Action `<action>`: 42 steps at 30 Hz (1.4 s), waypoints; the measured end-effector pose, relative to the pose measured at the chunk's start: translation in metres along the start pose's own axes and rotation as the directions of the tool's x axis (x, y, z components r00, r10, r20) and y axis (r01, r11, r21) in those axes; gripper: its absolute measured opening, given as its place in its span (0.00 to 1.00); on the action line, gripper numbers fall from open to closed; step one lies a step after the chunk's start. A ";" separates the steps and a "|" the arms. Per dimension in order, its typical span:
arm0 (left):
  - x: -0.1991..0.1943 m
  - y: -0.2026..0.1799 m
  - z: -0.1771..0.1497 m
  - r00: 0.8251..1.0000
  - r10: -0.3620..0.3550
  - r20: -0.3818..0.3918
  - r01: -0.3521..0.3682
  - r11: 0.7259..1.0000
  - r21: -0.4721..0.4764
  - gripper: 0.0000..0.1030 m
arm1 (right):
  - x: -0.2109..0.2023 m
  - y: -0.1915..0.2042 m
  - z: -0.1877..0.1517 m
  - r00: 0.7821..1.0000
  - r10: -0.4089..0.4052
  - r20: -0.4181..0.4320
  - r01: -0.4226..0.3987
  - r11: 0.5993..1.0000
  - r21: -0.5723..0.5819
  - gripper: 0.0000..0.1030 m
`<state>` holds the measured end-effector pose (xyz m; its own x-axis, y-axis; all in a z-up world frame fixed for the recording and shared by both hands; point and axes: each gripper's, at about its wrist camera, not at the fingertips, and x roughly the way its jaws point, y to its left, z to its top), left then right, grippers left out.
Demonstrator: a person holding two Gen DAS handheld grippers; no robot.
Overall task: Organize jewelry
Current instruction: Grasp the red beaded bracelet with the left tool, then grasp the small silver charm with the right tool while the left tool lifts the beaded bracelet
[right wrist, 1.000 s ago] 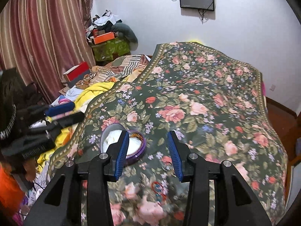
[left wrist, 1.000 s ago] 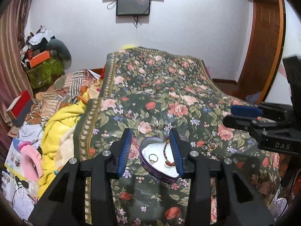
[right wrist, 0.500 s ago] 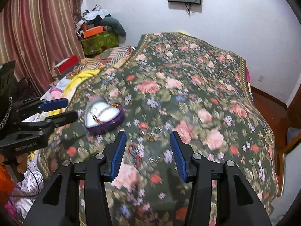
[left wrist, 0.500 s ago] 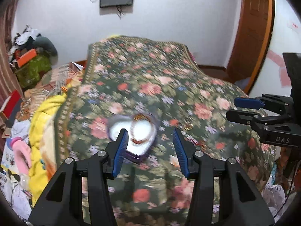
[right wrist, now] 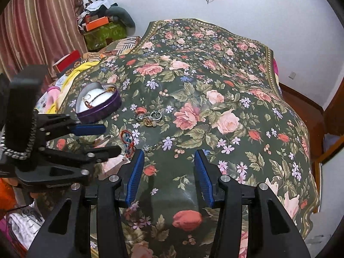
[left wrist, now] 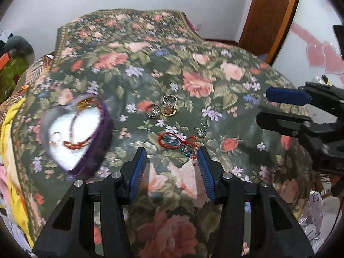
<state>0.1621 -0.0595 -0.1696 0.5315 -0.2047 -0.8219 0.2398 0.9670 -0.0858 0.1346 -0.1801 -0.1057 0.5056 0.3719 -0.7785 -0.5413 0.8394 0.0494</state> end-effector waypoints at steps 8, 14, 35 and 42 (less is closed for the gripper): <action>0.029 -0.002 0.007 1.000 -0.023 -0.003 0.023 1.000 0.020 0.37 | 0.011 -0.005 0.000 0.999 0.031 -0.025 -0.031 0.999 0.022 0.43; 0.030 0.003 0.008 1.000 -0.025 0.012 0.025 0.999 0.032 0.08 | 0.021 -0.002 0.001 0.997 0.048 -0.056 -0.047 0.999 0.015 0.43; -0.002 0.034 -0.004 0.996 -0.027 0.087 0.031 0.999 -0.037 0.07 | 0.071 0.025 0.013 0.974 0.098 -0.206 -0.107 0.994 -0.034 0.33; -0.005 0.038 -0.004 0.995 -0.035 0.095 0.040 0.998 -0.052 0.07 | 0.075 0.026 0.013 0.978 0.062 -0.199 -0.076 0.995 -0.061 0.18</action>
<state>0.1650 -0.0215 -0.1711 0.5980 -0.2517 -0.7610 0.2181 0.9647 -0.1477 0.1671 -0.1251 -0.1544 0.3272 0.3369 -0.8828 -0.6182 0.7830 0.0697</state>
